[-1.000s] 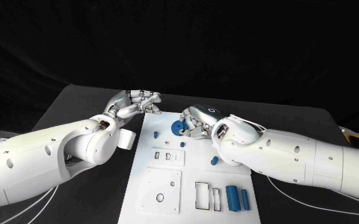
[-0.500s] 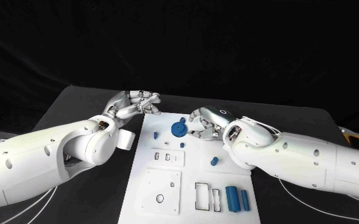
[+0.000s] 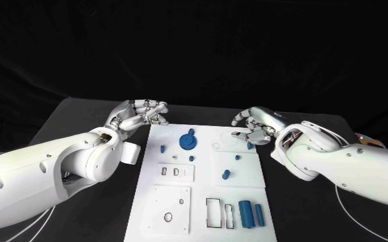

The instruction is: Assemble the parts on the task board

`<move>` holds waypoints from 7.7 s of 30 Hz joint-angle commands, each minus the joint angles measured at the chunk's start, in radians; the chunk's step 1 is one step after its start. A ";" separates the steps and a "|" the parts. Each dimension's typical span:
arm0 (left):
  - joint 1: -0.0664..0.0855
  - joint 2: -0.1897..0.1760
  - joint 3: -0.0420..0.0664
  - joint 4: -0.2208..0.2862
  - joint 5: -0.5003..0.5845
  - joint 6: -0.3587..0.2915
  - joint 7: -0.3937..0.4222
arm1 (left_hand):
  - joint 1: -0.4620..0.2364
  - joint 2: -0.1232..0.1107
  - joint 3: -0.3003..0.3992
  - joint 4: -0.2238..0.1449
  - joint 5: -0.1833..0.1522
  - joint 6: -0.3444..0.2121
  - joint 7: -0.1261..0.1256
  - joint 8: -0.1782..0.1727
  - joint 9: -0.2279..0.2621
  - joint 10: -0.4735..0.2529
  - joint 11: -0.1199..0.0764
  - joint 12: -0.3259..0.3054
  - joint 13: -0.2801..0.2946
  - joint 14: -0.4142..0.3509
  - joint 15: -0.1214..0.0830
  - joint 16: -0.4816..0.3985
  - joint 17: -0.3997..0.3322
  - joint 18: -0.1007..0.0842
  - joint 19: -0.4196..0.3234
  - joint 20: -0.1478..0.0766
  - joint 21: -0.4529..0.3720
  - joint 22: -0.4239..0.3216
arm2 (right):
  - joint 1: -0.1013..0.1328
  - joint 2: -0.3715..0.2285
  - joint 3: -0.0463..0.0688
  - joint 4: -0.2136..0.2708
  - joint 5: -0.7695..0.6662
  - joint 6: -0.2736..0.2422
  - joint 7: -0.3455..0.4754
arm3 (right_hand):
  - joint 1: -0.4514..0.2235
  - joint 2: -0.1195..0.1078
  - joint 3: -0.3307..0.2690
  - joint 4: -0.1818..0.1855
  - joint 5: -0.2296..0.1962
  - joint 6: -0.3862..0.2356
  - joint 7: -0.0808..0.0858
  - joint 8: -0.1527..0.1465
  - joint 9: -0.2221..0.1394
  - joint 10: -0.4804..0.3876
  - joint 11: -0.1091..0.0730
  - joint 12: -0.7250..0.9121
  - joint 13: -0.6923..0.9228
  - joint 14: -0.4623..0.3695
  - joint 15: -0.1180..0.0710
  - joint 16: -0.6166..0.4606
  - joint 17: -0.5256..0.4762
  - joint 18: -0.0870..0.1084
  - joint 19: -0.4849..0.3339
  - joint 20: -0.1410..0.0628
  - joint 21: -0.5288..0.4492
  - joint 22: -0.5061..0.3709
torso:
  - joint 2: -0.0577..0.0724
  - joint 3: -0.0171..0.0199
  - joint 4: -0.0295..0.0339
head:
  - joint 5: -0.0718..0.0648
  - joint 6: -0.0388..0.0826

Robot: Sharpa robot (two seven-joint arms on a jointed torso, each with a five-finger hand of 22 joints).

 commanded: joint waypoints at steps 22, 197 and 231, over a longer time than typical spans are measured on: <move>0.000 0.016 0.000 -0.022 0.002 0.045 0.008 | -0.007 0.008 0.000 0.000 -0.005 0.027 -0.021 0.013 0.007 0.066 -0.023 0.028 0.017 -0.014 -0.013 0.013 0.016 0.004 -0.012 -0.006 0.013 0.004 | -0.068 -0.085 -0.002 -0.095 0.212 0.116 0.218 | 0.027 -0.018 -0.009 -0.031 -0.011 -0.047 0.018 -0.070 -0.023 -0.015 0.012 -0.014 0.073 0.084 0.011 0.004 0.161 -0.011 -0.012 0.009 -0.014 0.080 | -0.006 0.0182 -0.0017 | -0.011 -0.019; -0.003 0.060 -0.003 -0.085 -0.003 0.061 -0.020 | -0.011 0.005 -0.001 0.001 -0.005 0.014 -0.010 0.005 0.004 0.053 -0.014 0.020 0.015 -0.017 -0.007 0.016 0.023 0.003 -0.015 -0.005 0.018 0.004 | -0.165 0.314 -0.032 0.029 -0.160 -0.022 -0.133 | -0.084 -0.015 -0.094 0.070 -0.081 -0.044 0.019 -0.077 -0.047 -0.027 0.016 -0.023 0.063 0.085 0.015 0.004 0.166 -0.010 -0.006 0.012 -0.031 0.097 | -0.038 0.0127 -0.0029 | 0.047 -0.084; 0.000 0.117 -0.007 -0.089 -0.893 0.475 -0.842 | -0.302 0.107 -0.170 0.006 0.000 0.024 -0.157 0.410 0.343 0.159 -0.164 1.025 0.831 0.450 -0.155 0.961 0.957 -0.049 0.212 -0.147 0.803 0.705 | -0.003 -0.055 -0.017 0.074 0.569 -0.070 0.226 | 0.047 0.052 -0.226 0.151 0.037 -0.003 0.009 -0.046 -0.058 -0.095 0.007 -0.092 -0.018 0.061 0.007 -0.030 0.071 0.018 -0.077 0.009 -0.147 0.005 | -0.102 0.0419 -0.0075 | 0.073 -0.116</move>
